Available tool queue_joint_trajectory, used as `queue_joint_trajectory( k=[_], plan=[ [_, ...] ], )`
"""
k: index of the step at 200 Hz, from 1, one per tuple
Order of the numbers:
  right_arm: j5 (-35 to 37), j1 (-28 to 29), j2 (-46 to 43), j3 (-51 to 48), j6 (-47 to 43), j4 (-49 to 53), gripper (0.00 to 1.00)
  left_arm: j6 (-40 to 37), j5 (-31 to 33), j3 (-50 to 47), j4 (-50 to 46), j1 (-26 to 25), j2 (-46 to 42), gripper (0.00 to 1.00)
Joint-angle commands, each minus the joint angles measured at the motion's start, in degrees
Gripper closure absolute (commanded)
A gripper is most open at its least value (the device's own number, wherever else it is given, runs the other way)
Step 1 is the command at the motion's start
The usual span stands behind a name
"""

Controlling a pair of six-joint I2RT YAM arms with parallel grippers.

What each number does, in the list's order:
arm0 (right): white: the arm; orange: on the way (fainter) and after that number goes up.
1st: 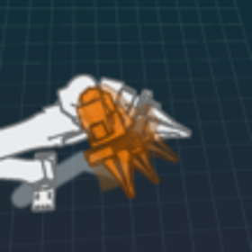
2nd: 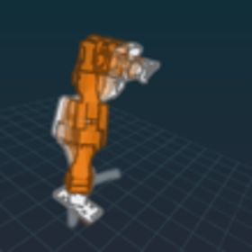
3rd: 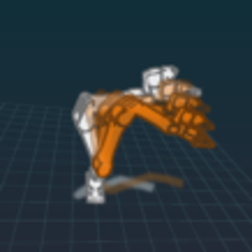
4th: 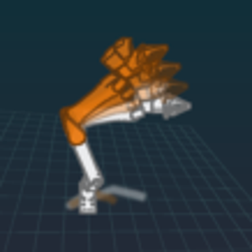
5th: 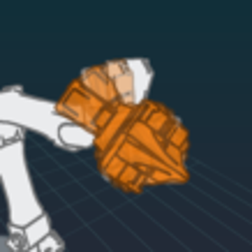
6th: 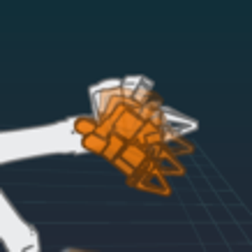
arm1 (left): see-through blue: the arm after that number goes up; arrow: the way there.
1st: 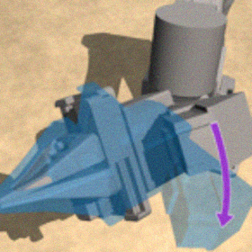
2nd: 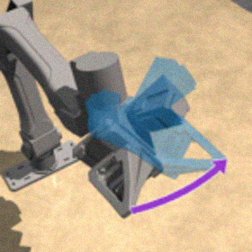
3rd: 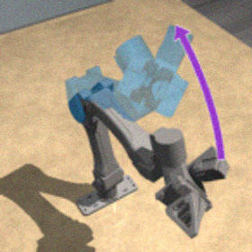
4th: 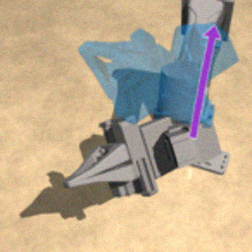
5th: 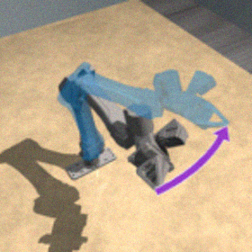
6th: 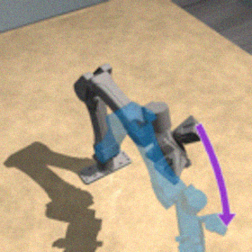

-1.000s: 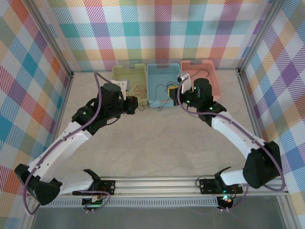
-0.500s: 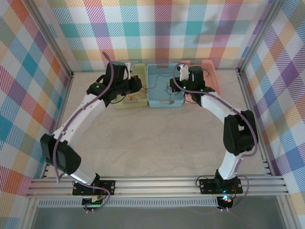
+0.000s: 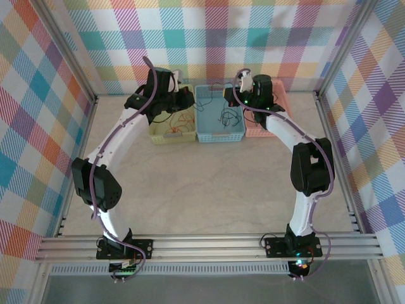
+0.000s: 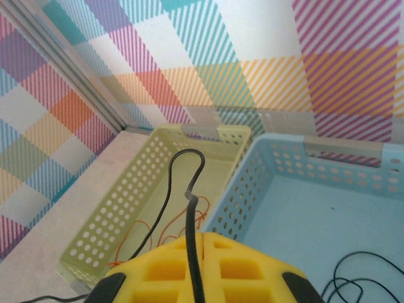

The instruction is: Untangle the cables

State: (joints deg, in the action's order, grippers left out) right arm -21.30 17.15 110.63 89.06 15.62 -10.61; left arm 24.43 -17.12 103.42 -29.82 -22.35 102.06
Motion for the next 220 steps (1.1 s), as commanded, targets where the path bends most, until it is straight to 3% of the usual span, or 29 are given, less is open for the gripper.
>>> queue_joint_trajectory(
  k=[1, 40, 58, 76, 89, 103, 118, 142, 170, 189, 220],
  plan=[
    [0.9, -0.2, -1.7, 1.9, 1.5, -2.7, 1.00, 0.3, -1.1, 3.1, 0.6, 0.3, 2.2, 1.00],
    [5.2, -1.0, 4.5, 5.9, 1.3, 2.6, 0.96, 1.7, -4.0, 12.0, -3.1, 0.3, 13.0, 1.00],
    [8.1, -1.4, 5.4, 5.4, 2.3, 3.1, 0.82, 1.8, -4.9, 15.4, -4.6, 0.2, 18.2, 1.00],
    [8.7, -1.8, 6.0, 5.8, 2.5, 4.5, 0.59, 1.1, -4.6, 18.9, -7.2, 0.1, 22.7, 1.00],
    [8.6, -1.9, 5.4, 5.9, 1.4, 6.5, 0.48, 0.4, -4.2, 21.0, -9.2, 0.0, 24.9, 0.79],
    [9.5, -1.9, 3.4, 5.3, -0.5, 8.9, 0.42, -0.2, -3.4, 20.4, -9.7, -0.2, 24.6, 0.43],
    [11.7, -1.9, 0.7, 3.9, -2.0, 11.4, 0.38, -1.1, -1.0, 16.1, -8.2, -0.9, 20.7, 0.21],
    [11.1, -1.9, -5.5, -2.0, -3.3, 11.0, 0.36, -2.3, 3.7, 6.3, -5.0, -1.9, 11.0, 0.06],
    [11.9, -2.0, -16.8, -14.3, -3.1, 8.6, 0.34, -2.6, 10.6, -15.7, 7.1, -2.3, -7.0, 0.01],
    [15.5, -1.9, -25.1, -24.0, -4.0, 6.3, 0.33, -3.2, 19.2, -30.3, 15.0, -2.3, -19.6, 0.00],
    [21.9, -2.0, -38.7, -39.6, -8.8, 3.6, 0.28, -6.4, 42.2, -48.9, 21.1, -2.3, -37.1, 0.00]
  ],
)
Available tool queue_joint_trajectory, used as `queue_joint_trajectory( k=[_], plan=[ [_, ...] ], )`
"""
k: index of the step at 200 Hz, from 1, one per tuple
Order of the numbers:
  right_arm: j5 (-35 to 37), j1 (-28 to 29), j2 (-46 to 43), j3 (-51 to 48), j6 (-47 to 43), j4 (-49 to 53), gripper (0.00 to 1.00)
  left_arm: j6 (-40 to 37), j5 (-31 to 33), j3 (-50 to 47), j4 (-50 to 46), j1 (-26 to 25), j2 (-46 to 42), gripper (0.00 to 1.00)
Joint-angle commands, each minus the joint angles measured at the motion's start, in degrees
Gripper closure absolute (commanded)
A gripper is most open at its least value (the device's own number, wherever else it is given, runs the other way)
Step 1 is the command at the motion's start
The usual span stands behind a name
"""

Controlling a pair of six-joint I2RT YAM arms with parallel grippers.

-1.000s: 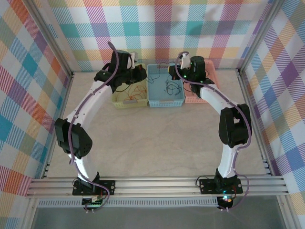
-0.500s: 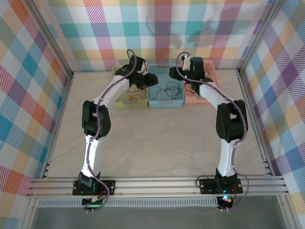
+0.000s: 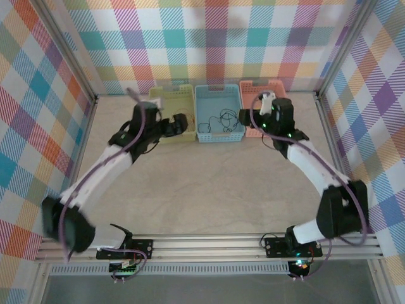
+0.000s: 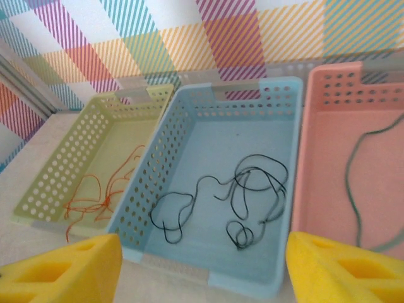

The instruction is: Untangle the cables

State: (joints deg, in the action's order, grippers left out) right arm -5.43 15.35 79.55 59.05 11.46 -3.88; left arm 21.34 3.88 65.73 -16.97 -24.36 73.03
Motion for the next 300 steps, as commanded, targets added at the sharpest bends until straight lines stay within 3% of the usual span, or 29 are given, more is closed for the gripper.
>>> queue_joint_trajectory(
  k=[1, 21, 36, 68, 87, 117, 140, 160, 169, 180, 202, 208, 218, 227, 235, 249, 257, 300],
  plan=[
    [6.3, -0.2, -8.1, -10.1, -4.7, -3.4, 0.28, -3.4, 21.9, -11.9, 8.6, -0.3, -8.5, 0.00],
    [10.7, -0.5, -15.5, -20.3, -7.9, -8.5, 0.24, -10.1, 29.3, -27.3, 23.8, 0.0, -16.2, 0.00],
    [15.9, -1.0, -18.2, -27.0, -9.8, -13.2, 0.21, -17.6, 30.5, -36.6, 34.3, 0.1, -19.3, 0.00],
    [18.4, -4.5, -17.0, -34.3, -10.1, -18.0, 0.18, -20.7, 30.8, -37.5, 32.1, 2.6, -12.1, 0.00],
    [19.4, -7.0, -13.1, -36.6, -10.5, -22.5, 0.16, -23.5, 26.0, -42.0, 42.2, 5.5, -8.4, 0.00],
    [17.4, -10.4, -6.1, -38.8, -7.6, -33.6, 0.15, -23.7, 19.8, -42.7, 49.5, 11.7, 0.3, 0.00],
    [17.5, -10.6, -2.4, -36.8, -9.2, -35.6, 0.13, -24.1, 12.7, -43.0, 56.0, 15.3, 5.7, 0.00],
    [18.0, -11.8, 1.8, -40.0, -9.1, -46.6, 0.13, -23.6, 8.4, -43.0, 60.8, 17.5, 10.5, 0.00],
    [17.6, -12.6, 3.9, -39.7, -8.3, -48.1, 0.13, -22.2, 6.9, -42.1, 59.4, 19.1, 11.4, 0.00],
    [15.5, -13.9, 3.5, -37.6, -7.4, -43.0, 0.13, -21.3, 5.0, -41.2, 60.0, 20.6, 13.2, 0.01],
    [12.2, -14.5, 6.7, -38.3, -8.2, -47.2, 0.13, -24.0, -1.4, -40.6, 60.3, 20.6, 15.7, 0.02],
    [12.4, -14.6, 9.7, -38.9, -8.6, -53.0, 0.12, -24.9, -0.5, -41.3, 62.1, 19.9, 16.1, 0.01],
    [11.6, -14.5, 7.2, -37.4, -8.3, -45.2, 0.13, -24.0, 1.2, -42.1, 63.9, 19.8, 16.7, 0.00],
    [12.3, -14.4, 9.1, -37.4, -8.8, -48.9, 0.11, -23.7, 1.4, -41.6, 62.8, 19.9, 16.4, 0.00],
    [12.4, -14.3, 7.9, -36.5, -8.4, -44.3, 0.09, -23.6, 1.1, -41.6, 63.3, 20.1, 16.7, 0.00],
    [12.5, -14.3, 8.6, -36.7, -8.7, -46.1, 0.08, -23.3, 0.3, -41.3, 62.6, 20.6, 16.7, 0.00],
    [12.5, -14.2, 8.1, -36.6, -8.6, -45.4, 0.00, -23.3, 0.3, -41.3, 62.4, 20.7, 16.7, 0.00],
    [12.2, -14.1, 8.0, -36.7, -8.7, -45.6, 0.00, -23.2, 0.2, -41.3, 62.6, 20.7, 16.6, 0.00]
  ],
)
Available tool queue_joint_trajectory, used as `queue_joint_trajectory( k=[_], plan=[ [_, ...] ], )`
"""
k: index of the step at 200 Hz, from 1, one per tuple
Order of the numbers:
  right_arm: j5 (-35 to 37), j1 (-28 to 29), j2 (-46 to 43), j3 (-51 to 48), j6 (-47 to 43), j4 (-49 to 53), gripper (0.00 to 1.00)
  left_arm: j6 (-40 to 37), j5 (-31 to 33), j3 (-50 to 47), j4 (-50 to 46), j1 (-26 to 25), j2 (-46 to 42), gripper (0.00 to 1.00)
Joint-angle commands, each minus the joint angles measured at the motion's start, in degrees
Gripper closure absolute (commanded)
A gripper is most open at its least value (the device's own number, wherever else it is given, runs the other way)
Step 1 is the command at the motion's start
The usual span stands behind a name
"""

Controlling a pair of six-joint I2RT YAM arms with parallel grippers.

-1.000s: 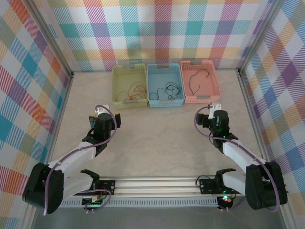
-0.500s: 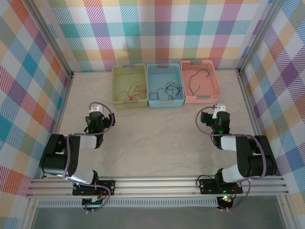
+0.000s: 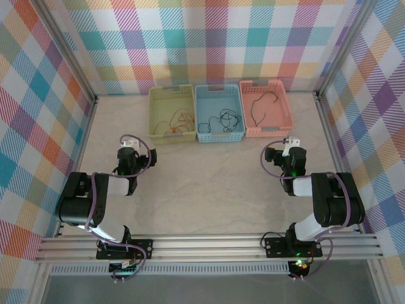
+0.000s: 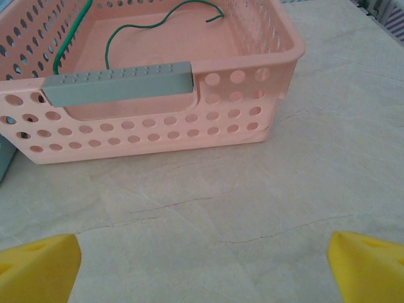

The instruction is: Untangle the cables

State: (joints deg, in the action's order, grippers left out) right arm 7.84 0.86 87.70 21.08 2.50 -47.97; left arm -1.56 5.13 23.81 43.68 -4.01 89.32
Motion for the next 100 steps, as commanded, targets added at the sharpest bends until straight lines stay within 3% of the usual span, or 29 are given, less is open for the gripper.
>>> queue_joint_trajectory(
  k=[1, 100],
  plan=[
    [-1.1, 0.4, -0.1, 1.2, 0.2, -1.4, 0.00, -0.4, -1.0, 0.6, 1.9, 0.3, 0.3, 0.00],
    [-7.1, 0.0, 0.4, 2.8, -1.6, 1.0, 0.00, -0.4, -1.0, 0.5, 1.9, 0.3, 0.4, 0.00]
  ],
)
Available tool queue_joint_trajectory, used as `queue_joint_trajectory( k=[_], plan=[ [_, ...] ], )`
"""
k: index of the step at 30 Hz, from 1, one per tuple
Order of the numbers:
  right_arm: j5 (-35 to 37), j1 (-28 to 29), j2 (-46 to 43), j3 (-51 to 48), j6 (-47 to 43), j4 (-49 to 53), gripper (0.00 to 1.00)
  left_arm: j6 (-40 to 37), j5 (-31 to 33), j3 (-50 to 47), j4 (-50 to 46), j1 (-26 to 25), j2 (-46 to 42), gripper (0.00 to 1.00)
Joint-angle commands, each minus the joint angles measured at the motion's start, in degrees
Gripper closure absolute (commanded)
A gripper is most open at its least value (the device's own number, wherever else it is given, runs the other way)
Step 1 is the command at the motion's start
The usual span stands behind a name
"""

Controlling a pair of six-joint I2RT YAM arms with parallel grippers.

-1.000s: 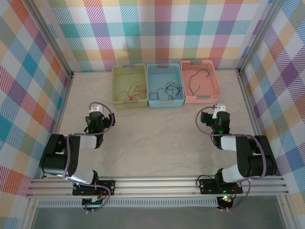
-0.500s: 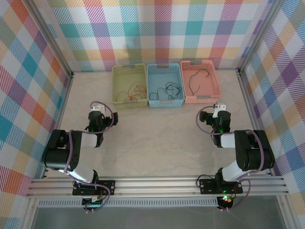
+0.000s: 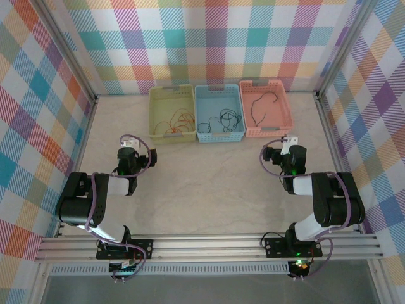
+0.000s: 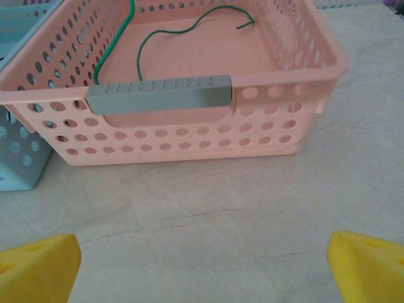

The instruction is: Untangle the cables

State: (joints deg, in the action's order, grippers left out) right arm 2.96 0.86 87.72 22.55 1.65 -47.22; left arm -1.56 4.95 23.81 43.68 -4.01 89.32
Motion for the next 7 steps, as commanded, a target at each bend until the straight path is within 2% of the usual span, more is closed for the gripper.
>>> queue_joint_trajectory(
  k=[1, 7],
  plan=[
    [-2.3, -0.1, 0.4, 1.3, -0.7, 0.2, 0.00, -0.4, -0.8, 0.5, 1.9, 0.3, 0.4, 0.00],
    [-2.3, -0.1, 0.1, 0.9, -0.9, -0.5, 0.00, -0.3, -0.8, 0.5, 1.9, 0.3, 0.3, 0.00]
  ],
)
